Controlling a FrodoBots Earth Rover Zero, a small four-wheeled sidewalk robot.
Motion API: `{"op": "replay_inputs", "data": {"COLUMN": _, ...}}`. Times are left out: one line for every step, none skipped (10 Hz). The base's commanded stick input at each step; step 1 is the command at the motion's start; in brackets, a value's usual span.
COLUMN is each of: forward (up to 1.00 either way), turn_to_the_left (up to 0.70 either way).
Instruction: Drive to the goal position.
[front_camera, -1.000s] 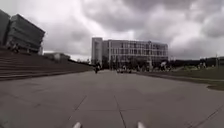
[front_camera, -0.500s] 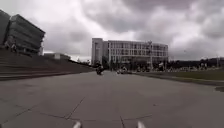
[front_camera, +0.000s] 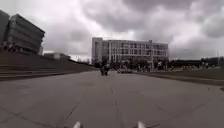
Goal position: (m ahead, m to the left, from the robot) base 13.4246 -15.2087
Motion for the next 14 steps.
{"op": "replay_inputs", "data": {"forward": 0.5, "turn_to_the_left": 0.07}}
{"op": "replay_inputs", "data": {"forward": 0.5, "turn_to_the_left": 0.01}}
{"op": "replay_inputs", "data": {"forward": 0.5, "turn_to_the_left": 0.01}}
{"op": "replay_inputs", "data": {"forward": 0.5, "turn_to_the_left": 0.01}}
{"op": "replay_inputs", "data": {"forward": 0.5, "turn_to_the_left": 0.01}}
{"op": "replay_inputs", "data": {"forward": 0.5, "turn_to_the_left": 0.01}}
{"op": "replay_inputs", "data": {"forward": 0.5, "turn_to_the_left": 0.01}}
{"op": "replay_inputs", "data": {"forward": 0.5, "turn_to_the_left": 0.01}}
{"op": "replay_inputs", "data": {"forward": 0.5, "turn_to_the_left": 0.01}}
{"op": "replay_inputs", "data": {"forward": 0.5, "turn_to_the_left": 0.01}}
{"op": "replay_inputs", "data": {"forward": 0.5, "turn_to_the_left": 0.01}}
{"op": "replay_inputs", "data": {"forward": 0.5, "turn_to_the_left": 0.01}}
{"op": "replay_inputs", "data": {"forward": 0.5, "turn_to_the_left": 0.01}}
{"op": "replay_inputs", "data": {"forward": 0.5, "turn_to_the_left": 0.01}}
